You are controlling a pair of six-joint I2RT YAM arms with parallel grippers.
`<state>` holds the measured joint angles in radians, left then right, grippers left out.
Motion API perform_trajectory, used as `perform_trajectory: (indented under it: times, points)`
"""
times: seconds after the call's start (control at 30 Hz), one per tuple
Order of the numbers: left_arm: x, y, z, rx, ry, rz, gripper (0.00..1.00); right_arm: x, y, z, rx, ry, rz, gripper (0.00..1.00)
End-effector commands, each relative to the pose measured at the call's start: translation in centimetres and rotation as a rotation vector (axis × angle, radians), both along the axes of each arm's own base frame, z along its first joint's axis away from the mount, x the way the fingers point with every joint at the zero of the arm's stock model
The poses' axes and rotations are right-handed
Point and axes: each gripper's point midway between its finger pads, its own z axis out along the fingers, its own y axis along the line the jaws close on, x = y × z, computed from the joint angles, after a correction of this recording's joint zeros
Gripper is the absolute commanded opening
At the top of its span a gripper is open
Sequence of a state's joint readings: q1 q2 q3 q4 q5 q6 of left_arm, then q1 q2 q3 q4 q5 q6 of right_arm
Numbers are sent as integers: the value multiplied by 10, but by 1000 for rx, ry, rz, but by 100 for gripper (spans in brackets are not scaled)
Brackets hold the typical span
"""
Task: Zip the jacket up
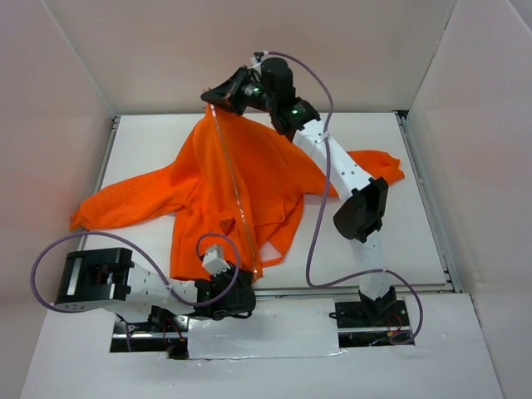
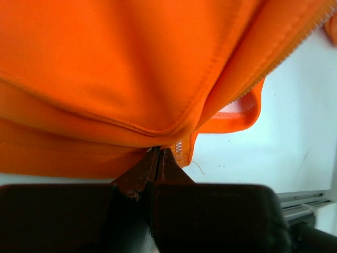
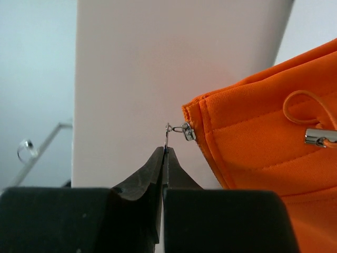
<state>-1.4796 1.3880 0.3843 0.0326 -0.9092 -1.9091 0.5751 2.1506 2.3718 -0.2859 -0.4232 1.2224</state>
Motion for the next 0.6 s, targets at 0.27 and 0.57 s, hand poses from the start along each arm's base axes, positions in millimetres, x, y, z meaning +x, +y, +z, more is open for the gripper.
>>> perform_trajectory:
  times: [0.27,0.57]
  points:
    - [-24,4,-38,294,93,-173,5,-132,126,8,79,-332,427,0]
    - [-21,35,-23,329,113,-69,99,-62,79,-12,-5,-299,262,92]
